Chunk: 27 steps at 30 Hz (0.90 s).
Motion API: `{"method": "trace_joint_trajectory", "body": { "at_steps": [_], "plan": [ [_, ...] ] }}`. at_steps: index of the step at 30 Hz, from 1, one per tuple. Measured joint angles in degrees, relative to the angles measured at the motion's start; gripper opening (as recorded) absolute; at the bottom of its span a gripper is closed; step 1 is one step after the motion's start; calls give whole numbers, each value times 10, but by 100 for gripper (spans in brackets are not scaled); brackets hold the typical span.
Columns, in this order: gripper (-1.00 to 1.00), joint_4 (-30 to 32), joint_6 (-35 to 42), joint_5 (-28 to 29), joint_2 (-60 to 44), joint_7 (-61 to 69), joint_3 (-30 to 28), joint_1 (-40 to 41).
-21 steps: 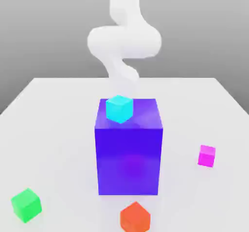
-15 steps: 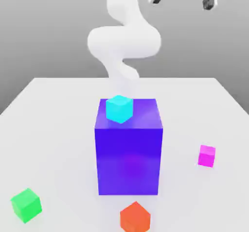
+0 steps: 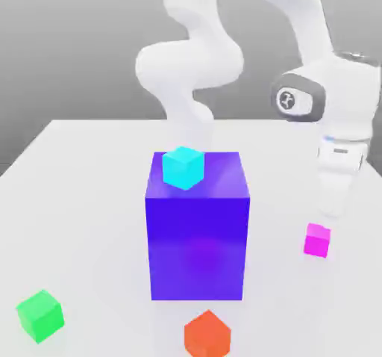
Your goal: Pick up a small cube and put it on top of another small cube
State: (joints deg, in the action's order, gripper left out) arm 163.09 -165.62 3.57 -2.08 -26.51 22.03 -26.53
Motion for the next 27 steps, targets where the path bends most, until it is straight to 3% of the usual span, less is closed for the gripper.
{"method": "trace_joint_trajectory", "body": {
  "at_steps": [4,11,12,20,27],
  "plan": [
    [0,-9,-38,64,-52,-46,-41,-19],
    [0,-27,-108,152,-140,-111,-171,-126],
    [-100,-28,-113,156,-147,-114,-182,-136],
    [-100,-26,-106,151,-137,-111,-169,-125],
    [-100,-9,-41,46,-52,-33,-73,-55]
  ]
}}
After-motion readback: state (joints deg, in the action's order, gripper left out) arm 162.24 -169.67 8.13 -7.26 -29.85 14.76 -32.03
